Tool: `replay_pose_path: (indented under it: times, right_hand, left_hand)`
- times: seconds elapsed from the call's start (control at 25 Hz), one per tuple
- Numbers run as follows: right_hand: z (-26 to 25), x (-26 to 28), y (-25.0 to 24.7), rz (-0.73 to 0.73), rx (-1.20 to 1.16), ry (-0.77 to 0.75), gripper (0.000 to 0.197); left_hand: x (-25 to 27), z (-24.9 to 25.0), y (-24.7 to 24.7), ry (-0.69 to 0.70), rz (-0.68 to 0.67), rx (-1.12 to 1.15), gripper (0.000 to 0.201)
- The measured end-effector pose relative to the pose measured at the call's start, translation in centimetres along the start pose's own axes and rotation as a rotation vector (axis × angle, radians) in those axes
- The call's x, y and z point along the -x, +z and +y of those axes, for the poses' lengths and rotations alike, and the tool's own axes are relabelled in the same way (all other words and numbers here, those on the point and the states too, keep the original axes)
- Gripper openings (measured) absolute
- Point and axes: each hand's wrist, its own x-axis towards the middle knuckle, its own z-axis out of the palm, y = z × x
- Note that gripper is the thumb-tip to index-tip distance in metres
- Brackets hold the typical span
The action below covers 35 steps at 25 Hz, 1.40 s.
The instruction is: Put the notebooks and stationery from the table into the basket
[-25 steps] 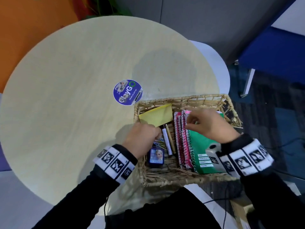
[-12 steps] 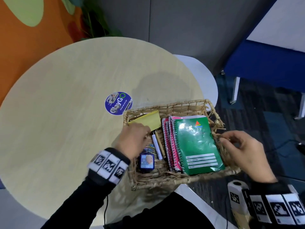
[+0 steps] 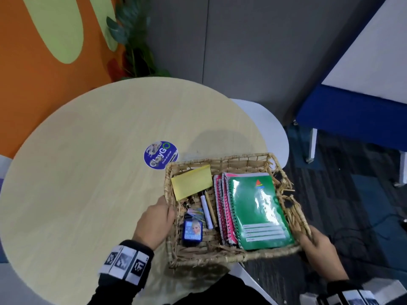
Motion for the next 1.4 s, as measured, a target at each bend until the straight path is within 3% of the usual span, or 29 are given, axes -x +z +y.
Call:
replay_pose_path:
  times: [0.08,0.2,0.36,0.44,0.56,0.68,0.96,1.16,1.4]
  right_hand:
    - [-0.8,-0.2,-0.3,0.018,-0.037,-0.046,0.008]
    - [-3.8,-1.2,-0.3,0.044,-0.119,-0.190,0.026]
    - [-10.4,-4.5,1.8,0.019,-0.021,-0.494,0.033]
    - [-14.5,-6.1,2.4,-0.049,-0.004,-0.566,0.028]
    - [-22.4,-7.9,4.3,-0.219,-0.053,-0.544,0.018]
    - [-30.7,-8.8,9.0,-0.256,-0.084,-0.647,0.020]
    - [-46.8,-9.9,22.3,-0.350,-0.026,-0.804,0.022]
    - [-52.5,-10.6,29.0,-0.412,0.048,-0.787,0.024]
    - [-55.0,-12.1,33.6,-0.528,0.129,-0.686,0.028]
  left_hand:
    - [0.5,-0.3,-0.3,0.004,0.027,0.049,0.024]
    - [1.3,-1.1,-1.3,-0.015,0.072,0.101,0.026]
    - [1.6,-4.1,-4.3,-0.146,0.259,0.151,0.036]
    - [2.0,-5.9,-6.4,-0.216,0.348,0.204,0.037]
    - [2.6,-9.1,-9.8,-0.285,0.514,0.290,0.027]
    - [2.2,-13.3,-12.4,-0.385,0.638,0.346,0.012]
    - [-0.9,-22.3,-14.5,-0.668,0.801,0.473,0.016]
    - [-3.5,-25.3,-14.1,-0.781,0.848,0.563,0.018]
    - [-5.5,-26.6,-13.6,-0.871,0.808,0.625,0.026]
